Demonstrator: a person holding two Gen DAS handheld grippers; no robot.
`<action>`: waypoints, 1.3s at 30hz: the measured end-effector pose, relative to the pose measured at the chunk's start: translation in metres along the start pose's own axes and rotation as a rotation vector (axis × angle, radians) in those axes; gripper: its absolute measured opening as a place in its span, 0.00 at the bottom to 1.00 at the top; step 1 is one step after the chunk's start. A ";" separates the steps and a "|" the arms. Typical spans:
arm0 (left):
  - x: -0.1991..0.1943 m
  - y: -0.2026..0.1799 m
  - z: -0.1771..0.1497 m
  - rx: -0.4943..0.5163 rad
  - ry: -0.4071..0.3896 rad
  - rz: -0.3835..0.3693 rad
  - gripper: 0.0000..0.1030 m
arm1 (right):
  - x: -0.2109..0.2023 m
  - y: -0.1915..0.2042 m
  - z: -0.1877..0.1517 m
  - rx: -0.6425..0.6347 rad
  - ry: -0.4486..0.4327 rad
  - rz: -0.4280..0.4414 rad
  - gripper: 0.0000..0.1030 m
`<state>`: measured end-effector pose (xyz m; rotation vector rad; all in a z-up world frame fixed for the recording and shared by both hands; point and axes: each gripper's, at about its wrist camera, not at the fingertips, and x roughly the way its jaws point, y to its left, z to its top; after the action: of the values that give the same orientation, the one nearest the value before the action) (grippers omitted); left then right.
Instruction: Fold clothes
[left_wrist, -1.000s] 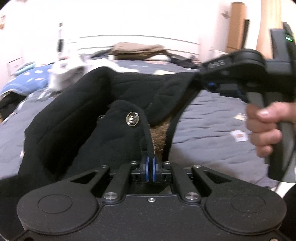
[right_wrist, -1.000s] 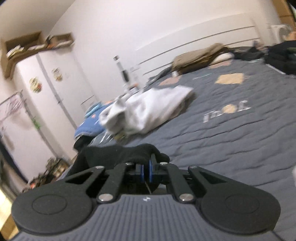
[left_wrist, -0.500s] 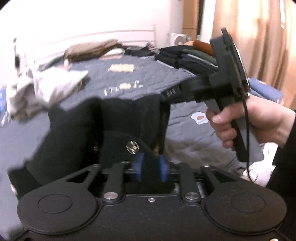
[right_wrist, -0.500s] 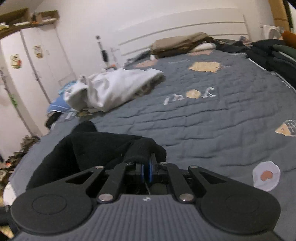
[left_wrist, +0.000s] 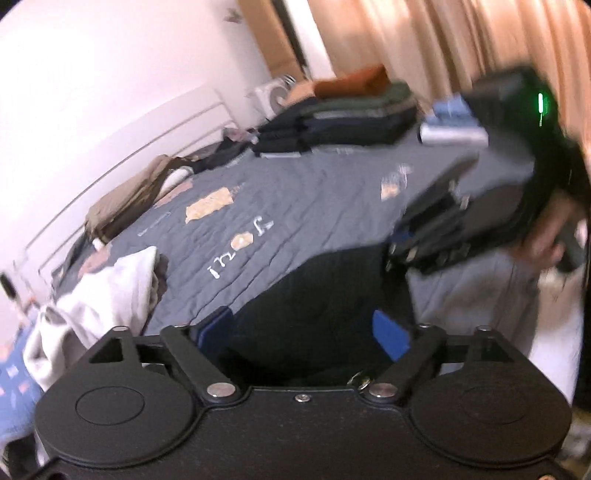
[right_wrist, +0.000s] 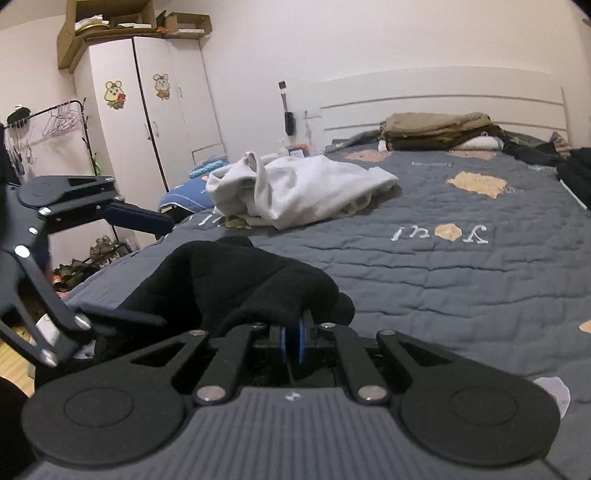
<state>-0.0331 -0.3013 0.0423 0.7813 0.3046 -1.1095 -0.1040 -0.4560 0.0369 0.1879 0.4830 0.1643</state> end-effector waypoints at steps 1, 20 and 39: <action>0.009 0.000 -0.001 0.016 0.020 -0.006 0.83 | 0.001 -0.002 -0.001 0.008 0.012 -0.011 0.07; 0.113 0.013 0.030 0.151 0.304 -0.252 0.76 | 0.011 -0.011 -0.005 0.012 0.077 -0.026 0.09; 0.016 0.083 -0.017 -0.326 0.073 -0.082 0.19 | -0.008 -0.013 0.009 0.160 -0.048 0.126 0.52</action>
<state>0.0499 -0.2826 0.0545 0.5226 0.5681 -1.0751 -0.1054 -0.4713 0.0451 0.3789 0.4364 0.2440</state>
